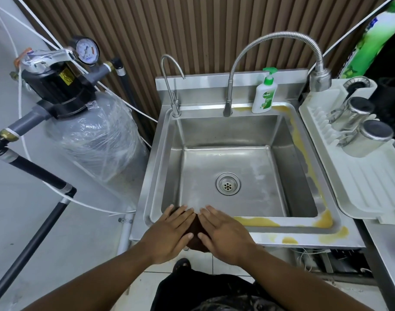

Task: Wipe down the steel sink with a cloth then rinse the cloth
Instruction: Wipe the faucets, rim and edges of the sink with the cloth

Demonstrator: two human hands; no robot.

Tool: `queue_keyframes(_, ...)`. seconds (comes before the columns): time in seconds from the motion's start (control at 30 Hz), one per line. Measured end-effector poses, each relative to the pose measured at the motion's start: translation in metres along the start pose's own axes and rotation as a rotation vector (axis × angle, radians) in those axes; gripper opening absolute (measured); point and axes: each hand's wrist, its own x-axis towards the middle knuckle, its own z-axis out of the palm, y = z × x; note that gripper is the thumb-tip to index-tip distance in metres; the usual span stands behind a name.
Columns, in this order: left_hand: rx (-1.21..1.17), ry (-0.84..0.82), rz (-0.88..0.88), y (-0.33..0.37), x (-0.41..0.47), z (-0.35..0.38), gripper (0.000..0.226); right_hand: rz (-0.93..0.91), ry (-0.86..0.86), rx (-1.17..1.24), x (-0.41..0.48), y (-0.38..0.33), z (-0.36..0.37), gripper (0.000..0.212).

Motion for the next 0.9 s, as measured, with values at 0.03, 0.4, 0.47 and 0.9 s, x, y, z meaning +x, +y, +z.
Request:
queue_keyframes(0.03, -0.004, -0.010, 0.006, 0.001, 0.002, 0.001, 0.062, 0.010, -0.032, 0.005, 0.000, -0.003, 0.003, 0.058)
queue_keyframes(0.4, -0.058, -0.043, 0.030, 0.015, 0.025, 0.002, 0.079, 0.049, -0.025, -0.054, -0.018, 0.006, 0.014, 0.058)
queue_keyframes(0.47, -0.042, -0.034, 0.039, 0.020, 0.029, 0.002, 0.077, 0.057, -0.012, -0.062, -0.024, 0.011, 0.014, 0.058)
queue_keyframes(0.9, 0.030, -0.014, 0.080, 0.060, 0.061, 0.005, 0.068, 0.078, 0.028, -0.081, -0.061, 0.050, 0.003, 0.056)
